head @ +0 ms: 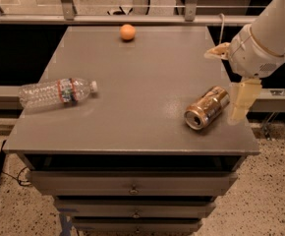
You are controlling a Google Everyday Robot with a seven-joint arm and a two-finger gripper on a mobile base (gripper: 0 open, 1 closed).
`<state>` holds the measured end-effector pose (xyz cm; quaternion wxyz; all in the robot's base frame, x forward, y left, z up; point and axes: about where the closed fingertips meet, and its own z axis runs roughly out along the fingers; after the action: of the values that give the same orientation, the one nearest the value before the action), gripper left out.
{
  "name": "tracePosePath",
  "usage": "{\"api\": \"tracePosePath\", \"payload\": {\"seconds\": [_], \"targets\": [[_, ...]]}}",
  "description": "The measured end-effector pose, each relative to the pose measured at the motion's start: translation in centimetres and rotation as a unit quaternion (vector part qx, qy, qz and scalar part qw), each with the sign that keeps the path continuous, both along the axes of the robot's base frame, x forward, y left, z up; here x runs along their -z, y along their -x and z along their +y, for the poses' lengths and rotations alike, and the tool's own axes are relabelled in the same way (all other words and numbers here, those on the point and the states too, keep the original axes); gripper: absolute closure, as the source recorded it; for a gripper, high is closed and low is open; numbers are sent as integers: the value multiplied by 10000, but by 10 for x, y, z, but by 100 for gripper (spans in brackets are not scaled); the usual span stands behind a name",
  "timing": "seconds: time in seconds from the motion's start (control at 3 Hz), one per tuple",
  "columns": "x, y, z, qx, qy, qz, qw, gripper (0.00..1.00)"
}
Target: Move orange can near orange
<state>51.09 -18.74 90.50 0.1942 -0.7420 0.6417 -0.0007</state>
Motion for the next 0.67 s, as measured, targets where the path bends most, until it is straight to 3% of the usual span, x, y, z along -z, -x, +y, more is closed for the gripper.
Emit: {"api": "tracePosePath", "payload": {"seconds": [0.33,0.67], "targets": [[25,-10,0,-434,37,138,9990,0],[42,-13,-1,-612,34,232,9979,0]]}}
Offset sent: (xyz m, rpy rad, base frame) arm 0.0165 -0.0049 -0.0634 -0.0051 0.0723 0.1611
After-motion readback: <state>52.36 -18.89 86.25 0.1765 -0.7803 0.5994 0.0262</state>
